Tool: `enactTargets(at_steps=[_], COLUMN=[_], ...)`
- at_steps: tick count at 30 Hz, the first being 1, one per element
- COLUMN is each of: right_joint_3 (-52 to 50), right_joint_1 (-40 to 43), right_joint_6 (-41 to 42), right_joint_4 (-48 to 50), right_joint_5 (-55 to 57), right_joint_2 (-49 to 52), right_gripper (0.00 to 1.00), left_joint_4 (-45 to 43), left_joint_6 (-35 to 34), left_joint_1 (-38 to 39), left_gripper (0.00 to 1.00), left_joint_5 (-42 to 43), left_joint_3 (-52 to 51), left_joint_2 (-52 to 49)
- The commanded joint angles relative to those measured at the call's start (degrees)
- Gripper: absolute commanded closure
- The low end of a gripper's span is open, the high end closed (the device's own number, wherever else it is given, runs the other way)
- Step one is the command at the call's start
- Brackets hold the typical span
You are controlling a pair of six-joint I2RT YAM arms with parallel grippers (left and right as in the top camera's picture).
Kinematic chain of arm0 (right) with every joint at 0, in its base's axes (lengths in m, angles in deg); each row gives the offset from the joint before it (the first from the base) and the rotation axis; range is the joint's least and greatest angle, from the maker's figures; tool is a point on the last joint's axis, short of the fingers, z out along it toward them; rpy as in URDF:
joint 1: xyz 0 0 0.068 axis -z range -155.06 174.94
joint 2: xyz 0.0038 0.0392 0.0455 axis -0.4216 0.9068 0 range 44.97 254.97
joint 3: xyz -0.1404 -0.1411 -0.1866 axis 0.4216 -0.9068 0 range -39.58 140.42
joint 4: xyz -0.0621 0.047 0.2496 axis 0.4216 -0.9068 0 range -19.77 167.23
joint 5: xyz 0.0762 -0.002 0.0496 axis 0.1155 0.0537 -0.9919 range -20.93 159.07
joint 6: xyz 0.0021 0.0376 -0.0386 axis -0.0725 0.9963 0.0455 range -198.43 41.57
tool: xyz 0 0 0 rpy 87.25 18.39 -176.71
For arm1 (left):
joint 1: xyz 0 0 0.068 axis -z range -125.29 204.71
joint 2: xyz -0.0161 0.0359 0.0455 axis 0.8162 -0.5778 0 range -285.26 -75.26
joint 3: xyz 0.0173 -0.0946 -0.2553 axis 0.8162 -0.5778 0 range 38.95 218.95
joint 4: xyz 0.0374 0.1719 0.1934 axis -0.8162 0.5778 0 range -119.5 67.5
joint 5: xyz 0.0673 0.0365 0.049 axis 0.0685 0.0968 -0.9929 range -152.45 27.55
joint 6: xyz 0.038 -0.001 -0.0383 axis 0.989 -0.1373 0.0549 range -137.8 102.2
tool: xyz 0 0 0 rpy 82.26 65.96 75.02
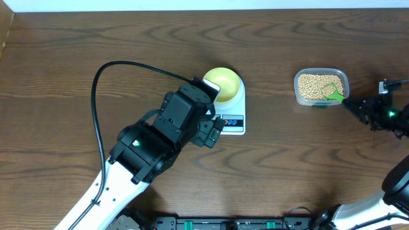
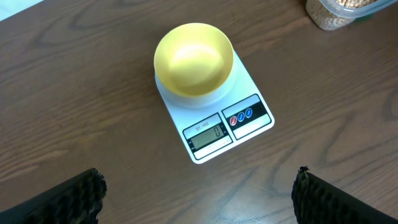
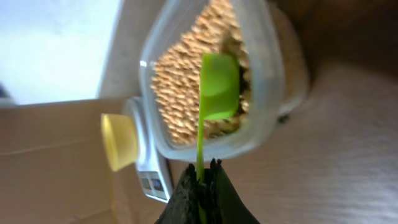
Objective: Scoop item into bowl and weigh 50g on scale
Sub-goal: 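Dip the scoop into the soybeans with the right gripper and lift, then move the filled scoop over the yellow bowl and tip soybeans in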
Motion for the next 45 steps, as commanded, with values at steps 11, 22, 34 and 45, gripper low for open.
enactTargets(at_steps=[11,22,34,45], right_joint_3=[-2.0,-2.0,-1.9,-1.9], right_joint_1=[0.7,-3.4,-23.3,-34.1], right_joint_6=[-1.8,-2.6,7.0,38.8], right_joint_4=[3.5,2.6,14.5,49.8], right_joint_5=[-21.9,-30.8,-30.7,-23.8], right_joint_2=[0.5,0.5,0.5,0.5], right_gripper=[0.99,0.99,0.99,0.99], left_joint_4=[1.3,1.3,1.3,1.3], left_joint_6=[-0.4,-0.4,-0.4,-0.4], left_joint_1=[-0.3,-0.3,-0.3,-0.3], left_gripper=[0.02,0.02,0.02,0.02], left_joint_5=[-0.7,-0.7,-0.7,-0.7], left_joint_3=[0.4,0.4,0.4,0.4], left_joint_2=[0.3,0.3,0.3,0.3])
